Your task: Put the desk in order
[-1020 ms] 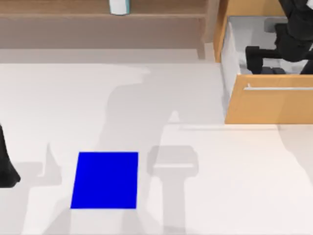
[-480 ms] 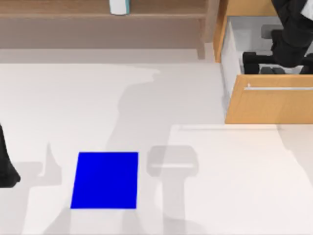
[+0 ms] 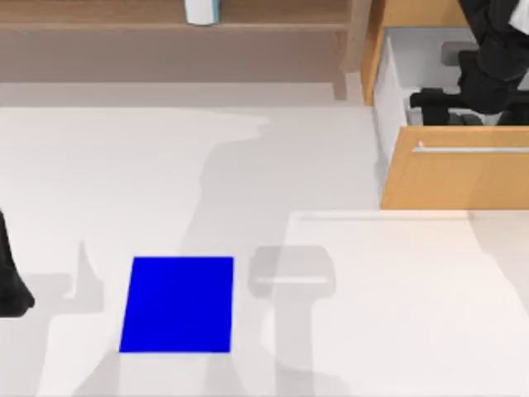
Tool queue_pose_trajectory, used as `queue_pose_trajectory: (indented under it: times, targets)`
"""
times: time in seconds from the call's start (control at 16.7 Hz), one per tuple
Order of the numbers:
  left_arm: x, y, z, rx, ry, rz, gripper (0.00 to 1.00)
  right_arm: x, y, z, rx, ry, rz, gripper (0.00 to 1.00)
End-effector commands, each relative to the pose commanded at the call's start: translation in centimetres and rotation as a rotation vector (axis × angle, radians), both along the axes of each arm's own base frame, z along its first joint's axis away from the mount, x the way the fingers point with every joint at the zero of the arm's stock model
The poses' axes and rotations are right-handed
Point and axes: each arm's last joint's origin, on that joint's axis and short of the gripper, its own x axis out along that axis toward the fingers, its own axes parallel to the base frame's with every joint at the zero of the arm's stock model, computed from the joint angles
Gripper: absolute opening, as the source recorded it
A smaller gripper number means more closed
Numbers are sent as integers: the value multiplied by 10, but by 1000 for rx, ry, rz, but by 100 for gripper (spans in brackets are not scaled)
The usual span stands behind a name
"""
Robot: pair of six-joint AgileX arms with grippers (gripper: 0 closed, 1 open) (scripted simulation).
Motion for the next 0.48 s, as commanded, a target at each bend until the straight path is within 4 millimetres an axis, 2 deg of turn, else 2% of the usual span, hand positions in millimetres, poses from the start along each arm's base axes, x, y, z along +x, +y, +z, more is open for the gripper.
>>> queue_pose_trajectory:
  times: [0.42,0.48]
  targets:
    - [0,0,0,0,0,0,100,0,0,0,0,0,0,2]
    - [0,0,0,0,0,0,100,0,0,0,0,0,0,0]
